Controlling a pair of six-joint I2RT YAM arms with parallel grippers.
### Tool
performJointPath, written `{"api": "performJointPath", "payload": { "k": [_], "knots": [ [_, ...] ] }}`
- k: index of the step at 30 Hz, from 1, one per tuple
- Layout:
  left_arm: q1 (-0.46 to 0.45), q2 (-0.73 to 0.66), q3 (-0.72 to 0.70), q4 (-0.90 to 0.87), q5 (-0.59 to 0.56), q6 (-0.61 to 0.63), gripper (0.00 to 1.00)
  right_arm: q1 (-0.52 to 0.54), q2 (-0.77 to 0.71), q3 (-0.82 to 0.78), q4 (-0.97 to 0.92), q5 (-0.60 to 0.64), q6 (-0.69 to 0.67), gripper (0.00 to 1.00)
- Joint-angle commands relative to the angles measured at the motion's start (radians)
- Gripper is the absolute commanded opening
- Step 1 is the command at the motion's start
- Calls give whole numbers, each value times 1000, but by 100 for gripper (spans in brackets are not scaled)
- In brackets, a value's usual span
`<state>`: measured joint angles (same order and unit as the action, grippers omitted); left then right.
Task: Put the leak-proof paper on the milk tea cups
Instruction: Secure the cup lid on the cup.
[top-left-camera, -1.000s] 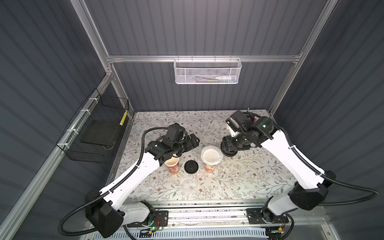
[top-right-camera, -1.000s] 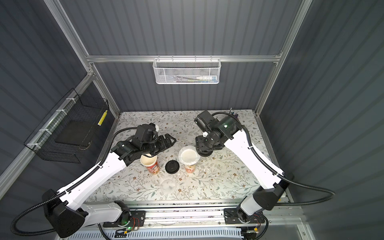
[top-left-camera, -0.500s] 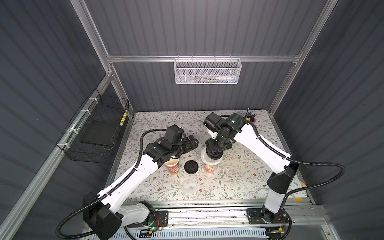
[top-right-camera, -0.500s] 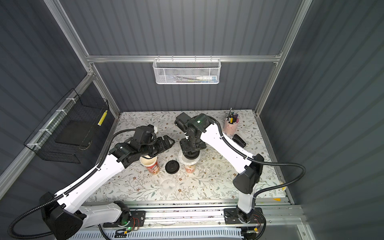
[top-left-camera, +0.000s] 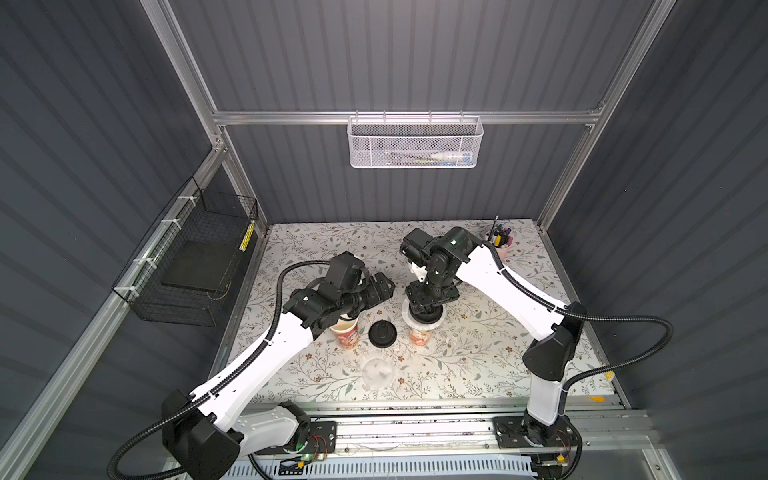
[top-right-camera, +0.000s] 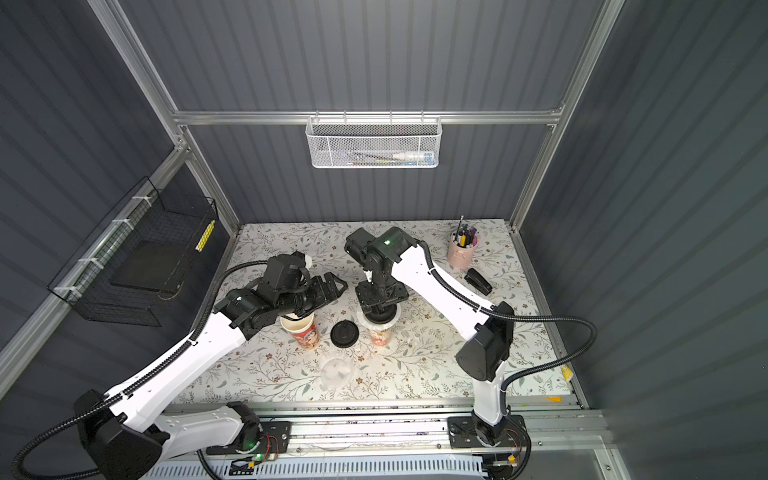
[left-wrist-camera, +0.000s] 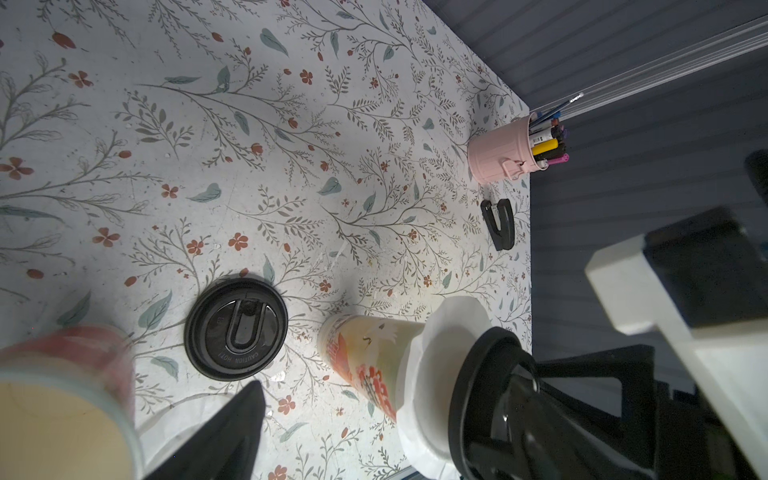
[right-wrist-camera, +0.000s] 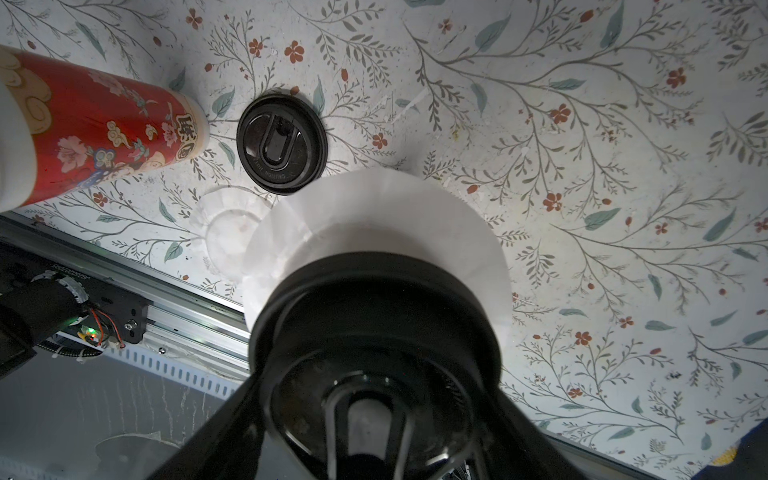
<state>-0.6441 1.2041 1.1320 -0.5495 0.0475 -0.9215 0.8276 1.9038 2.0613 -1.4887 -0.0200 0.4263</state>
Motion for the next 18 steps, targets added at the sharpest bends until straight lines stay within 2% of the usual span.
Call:
{"api": "performJointPath", "payload": {
  "k": [1,18],
  "knots": [
    [11,-10,-2,-18,2,-5,91,5,23,12,-23,-1,-8,74],
    [13,1,-3,-10,9,-6,91,5,35,-53,28,-21,-1,77]
  ]
}}
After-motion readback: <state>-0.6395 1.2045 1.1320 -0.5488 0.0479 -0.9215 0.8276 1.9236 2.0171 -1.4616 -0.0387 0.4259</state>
